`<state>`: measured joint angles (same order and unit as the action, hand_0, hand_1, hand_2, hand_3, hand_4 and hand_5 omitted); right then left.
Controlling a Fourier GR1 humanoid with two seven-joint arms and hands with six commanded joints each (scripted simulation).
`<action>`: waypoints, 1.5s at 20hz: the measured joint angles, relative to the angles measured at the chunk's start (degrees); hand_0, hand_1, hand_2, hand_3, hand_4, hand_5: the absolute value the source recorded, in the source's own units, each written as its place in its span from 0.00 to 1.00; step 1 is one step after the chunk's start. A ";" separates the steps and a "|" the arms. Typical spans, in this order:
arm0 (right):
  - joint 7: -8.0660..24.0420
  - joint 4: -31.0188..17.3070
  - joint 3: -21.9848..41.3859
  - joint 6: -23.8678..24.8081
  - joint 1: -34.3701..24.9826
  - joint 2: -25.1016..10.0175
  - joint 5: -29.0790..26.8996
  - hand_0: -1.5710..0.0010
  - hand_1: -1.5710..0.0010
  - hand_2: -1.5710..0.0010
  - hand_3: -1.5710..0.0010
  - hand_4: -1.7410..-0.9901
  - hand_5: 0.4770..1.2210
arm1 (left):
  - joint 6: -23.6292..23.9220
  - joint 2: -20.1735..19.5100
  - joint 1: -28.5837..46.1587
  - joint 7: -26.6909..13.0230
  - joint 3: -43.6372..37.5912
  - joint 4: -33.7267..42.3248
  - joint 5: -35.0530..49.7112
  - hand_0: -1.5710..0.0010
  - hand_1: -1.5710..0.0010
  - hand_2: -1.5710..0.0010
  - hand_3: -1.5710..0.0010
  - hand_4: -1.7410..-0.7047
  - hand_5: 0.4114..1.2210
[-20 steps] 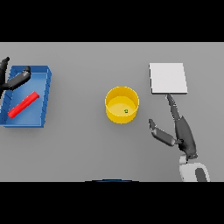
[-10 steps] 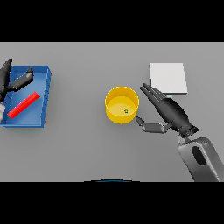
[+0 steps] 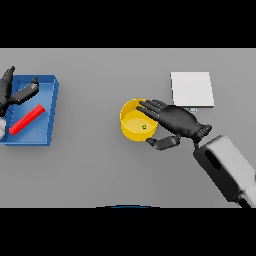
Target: Pick up the red beaker and tilt it to pour out 1 green nut into yellow bowl. Pick up the yellow bowl and place it on the metallic measuring scale.
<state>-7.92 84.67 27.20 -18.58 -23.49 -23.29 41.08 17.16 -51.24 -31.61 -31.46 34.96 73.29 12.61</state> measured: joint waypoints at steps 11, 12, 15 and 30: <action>-2.16 -11.05 5.80 -6.19 -8.98 2.66 2.38 1.00 1.00 1.00 1.00 0.61 0.26 | -0.83 -0.35 -0.21 1.53 -0.23 -0.85 0.08 1.00 1.00 1.00 1.00 0.91 0.40; -2.33 -12.04 6.54 -6.31 -8.89 2.94 2.86 1.00 1.00 1.00 1.00 0.60 0.26 | -0.88 0.21 -0.70 1.33 -0.36 -1.34 0.28 1.00 1.00 1.00 1.00 0.91 0.40; -1.75 -14.46 7.31 -7.38 -10.42 3.36 3.46 1.00 1.00 1.00 1.00 0.58 0.26 | -0.70 0.07 -0.40 1.33 -0.29 -1.82 -0.01 1.00 1.00 1.00 1.00 0.91 0.40; -1.18 -15.90 11.20 -13.27 -12.86 3.33 4.89 0.22 0.24 0.25 0.41 0.15 0.89 | -0.62 -0.99 -0.16 1.26 -0.94 -0.43 0.64 1.00 1.00 1.00 1.00 0.91 0.39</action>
<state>-9.10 68.77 38.41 -31.85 -36.35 -19.96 45.97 16.54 -52.24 -31.77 -30.20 34.02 72.86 13.25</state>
